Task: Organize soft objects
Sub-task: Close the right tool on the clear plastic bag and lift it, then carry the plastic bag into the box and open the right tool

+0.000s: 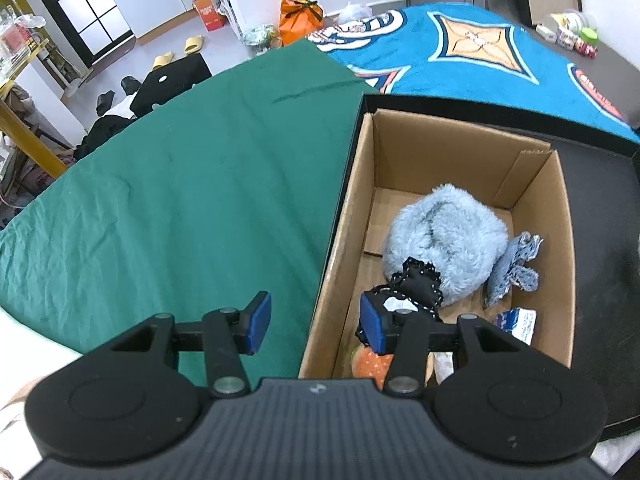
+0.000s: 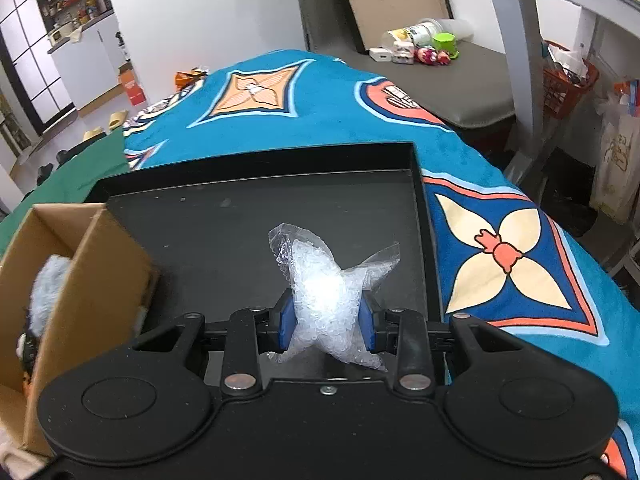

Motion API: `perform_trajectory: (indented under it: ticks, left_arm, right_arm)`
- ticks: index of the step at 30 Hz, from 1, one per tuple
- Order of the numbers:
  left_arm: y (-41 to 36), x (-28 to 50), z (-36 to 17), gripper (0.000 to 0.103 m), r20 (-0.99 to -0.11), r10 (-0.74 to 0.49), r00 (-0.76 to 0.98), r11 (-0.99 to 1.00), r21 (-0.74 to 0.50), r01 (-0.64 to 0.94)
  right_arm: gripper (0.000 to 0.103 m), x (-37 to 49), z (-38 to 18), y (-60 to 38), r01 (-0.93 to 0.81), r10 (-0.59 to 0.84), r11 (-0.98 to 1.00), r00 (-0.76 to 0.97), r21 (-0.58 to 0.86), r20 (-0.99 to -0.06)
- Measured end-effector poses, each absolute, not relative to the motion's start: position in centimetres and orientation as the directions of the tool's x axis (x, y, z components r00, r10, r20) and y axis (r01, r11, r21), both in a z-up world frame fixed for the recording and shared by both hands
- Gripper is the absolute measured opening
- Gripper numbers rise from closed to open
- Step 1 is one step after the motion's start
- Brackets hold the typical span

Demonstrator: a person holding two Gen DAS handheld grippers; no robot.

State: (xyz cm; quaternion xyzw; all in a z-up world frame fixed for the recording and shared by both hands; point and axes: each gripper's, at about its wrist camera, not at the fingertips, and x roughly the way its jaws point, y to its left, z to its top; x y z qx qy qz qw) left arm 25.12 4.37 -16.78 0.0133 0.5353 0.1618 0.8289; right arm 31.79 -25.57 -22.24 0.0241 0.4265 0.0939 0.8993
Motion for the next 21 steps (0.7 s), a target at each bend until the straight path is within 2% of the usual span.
perform_trajectory:
  ticks: [21]
  left_arm:
    - [6.8,23.9,-16.0,0.048,-0.89,0.183,0.417,0.958,0.066,-0.279]
  right_arm:
    - [0.032,28.2,-15.6,-18.8,-0.273,0.259,0.957,0.66,0.096,-0.706]
